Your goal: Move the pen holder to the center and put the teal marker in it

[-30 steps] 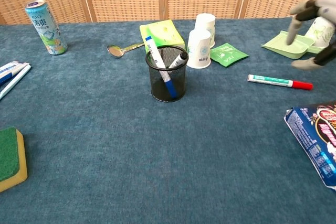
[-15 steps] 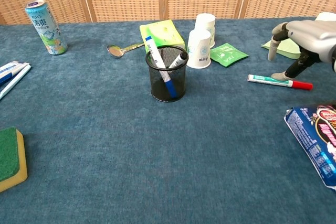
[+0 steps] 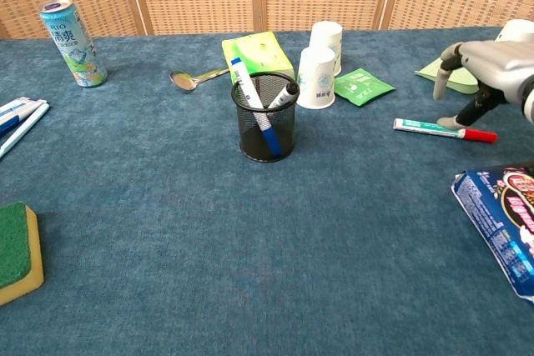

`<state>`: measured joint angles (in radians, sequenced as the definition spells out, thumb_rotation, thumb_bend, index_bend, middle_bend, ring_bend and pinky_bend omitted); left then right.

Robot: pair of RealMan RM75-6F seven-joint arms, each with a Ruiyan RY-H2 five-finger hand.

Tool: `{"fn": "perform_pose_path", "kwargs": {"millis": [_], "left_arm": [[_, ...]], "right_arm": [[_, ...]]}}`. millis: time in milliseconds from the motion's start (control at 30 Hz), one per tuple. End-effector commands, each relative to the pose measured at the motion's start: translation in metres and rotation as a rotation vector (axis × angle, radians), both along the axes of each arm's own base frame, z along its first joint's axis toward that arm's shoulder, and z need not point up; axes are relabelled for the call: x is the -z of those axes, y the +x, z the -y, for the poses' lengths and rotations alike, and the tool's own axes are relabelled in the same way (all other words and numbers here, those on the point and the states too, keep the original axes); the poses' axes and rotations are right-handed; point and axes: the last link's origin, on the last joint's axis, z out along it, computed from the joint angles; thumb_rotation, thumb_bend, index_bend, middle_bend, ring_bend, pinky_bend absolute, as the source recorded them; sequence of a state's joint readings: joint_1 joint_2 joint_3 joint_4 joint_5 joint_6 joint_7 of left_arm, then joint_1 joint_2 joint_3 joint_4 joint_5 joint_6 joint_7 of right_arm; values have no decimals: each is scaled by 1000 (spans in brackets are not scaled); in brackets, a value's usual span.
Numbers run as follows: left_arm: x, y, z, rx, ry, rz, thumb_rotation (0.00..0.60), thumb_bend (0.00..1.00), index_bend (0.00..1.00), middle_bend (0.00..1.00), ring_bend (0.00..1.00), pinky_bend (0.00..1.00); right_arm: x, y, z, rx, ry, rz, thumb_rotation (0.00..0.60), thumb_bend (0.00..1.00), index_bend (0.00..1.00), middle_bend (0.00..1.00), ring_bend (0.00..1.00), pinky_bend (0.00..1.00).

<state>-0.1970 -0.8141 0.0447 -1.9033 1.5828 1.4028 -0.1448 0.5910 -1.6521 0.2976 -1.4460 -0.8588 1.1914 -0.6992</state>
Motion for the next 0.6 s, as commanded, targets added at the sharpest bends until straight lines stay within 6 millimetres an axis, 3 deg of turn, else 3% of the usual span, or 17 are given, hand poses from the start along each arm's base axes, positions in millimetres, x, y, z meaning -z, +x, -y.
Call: {"fn": "perform_pose_path", "kwargs": {"millis": [33,600], "left_arm": [[0,0,0,0,-3,1,600,96,0,0,0,75],[0,-3,-4,-16,-8,9,600,97,0,0,0,56]], "right_arm": [[8,-6,0,17,16,4,600,311,410,0,0,0],[25,-25,10,46,-3,17,600,317,417,0,0,0]]}}
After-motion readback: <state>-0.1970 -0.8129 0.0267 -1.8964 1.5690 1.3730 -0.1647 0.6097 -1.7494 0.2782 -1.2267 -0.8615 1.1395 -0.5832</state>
